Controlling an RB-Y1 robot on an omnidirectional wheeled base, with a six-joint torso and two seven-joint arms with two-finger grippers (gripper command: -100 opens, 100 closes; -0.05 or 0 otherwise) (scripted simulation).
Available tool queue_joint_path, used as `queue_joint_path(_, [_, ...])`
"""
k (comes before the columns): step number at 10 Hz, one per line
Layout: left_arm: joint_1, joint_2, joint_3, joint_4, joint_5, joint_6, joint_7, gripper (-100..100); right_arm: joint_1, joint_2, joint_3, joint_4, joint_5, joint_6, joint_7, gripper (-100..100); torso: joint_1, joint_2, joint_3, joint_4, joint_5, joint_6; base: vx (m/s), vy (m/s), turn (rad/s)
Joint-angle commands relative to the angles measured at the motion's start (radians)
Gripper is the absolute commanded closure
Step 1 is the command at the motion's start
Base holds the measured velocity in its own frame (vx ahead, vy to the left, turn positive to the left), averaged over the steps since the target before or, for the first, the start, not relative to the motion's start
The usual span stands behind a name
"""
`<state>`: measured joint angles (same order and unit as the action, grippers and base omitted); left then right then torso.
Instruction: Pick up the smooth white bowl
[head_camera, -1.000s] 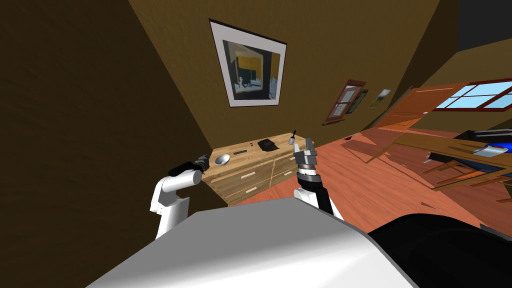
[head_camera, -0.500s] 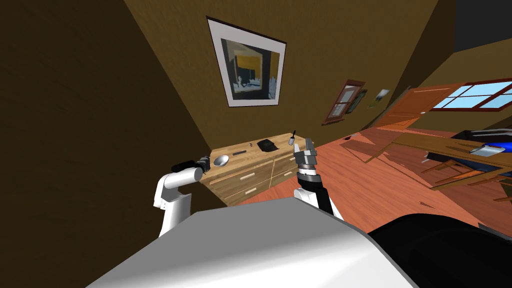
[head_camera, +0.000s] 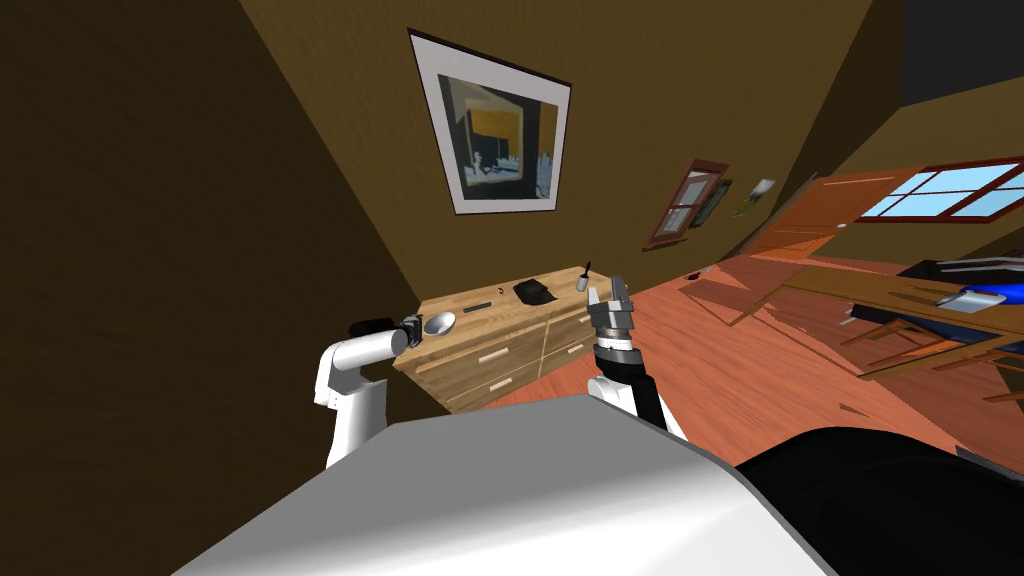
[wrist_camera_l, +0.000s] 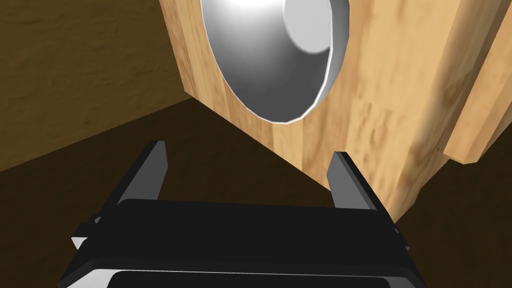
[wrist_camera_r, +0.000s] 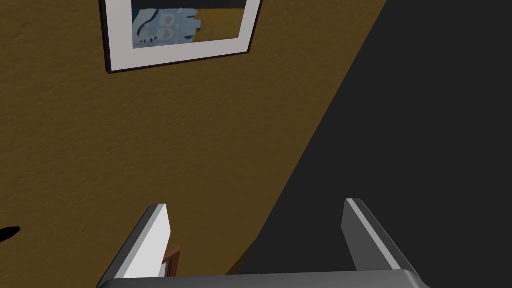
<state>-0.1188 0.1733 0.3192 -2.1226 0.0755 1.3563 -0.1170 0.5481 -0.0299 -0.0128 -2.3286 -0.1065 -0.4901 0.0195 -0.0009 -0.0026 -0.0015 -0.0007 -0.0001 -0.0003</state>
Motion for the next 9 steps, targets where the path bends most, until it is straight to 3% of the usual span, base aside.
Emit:
queue_joint_path(1, [-0.024, -0.008, 0.003, 0.012, -0.011, 0.050, -0.005, -100, 0.000, 0.000, 0.000, 0.000, 0.000, 0.000, 0.000, 0, 0.000, 0.000, 0.000, 0.000, 0.000, 0.000, 0.043, -0.013, -0.019])
queue_joint_path(9, [-0.088, -0.023, 0.014, 0.053, -0.036, 0.270, -0.019, -100, 0.000, 0.000, 0.000, 0.000, 0.000, 0.000, 0.000, 0, 0.001, 0.000, 0.000, 0.000, 0.000, 0.000, 0.037, -0.006, -0.014])
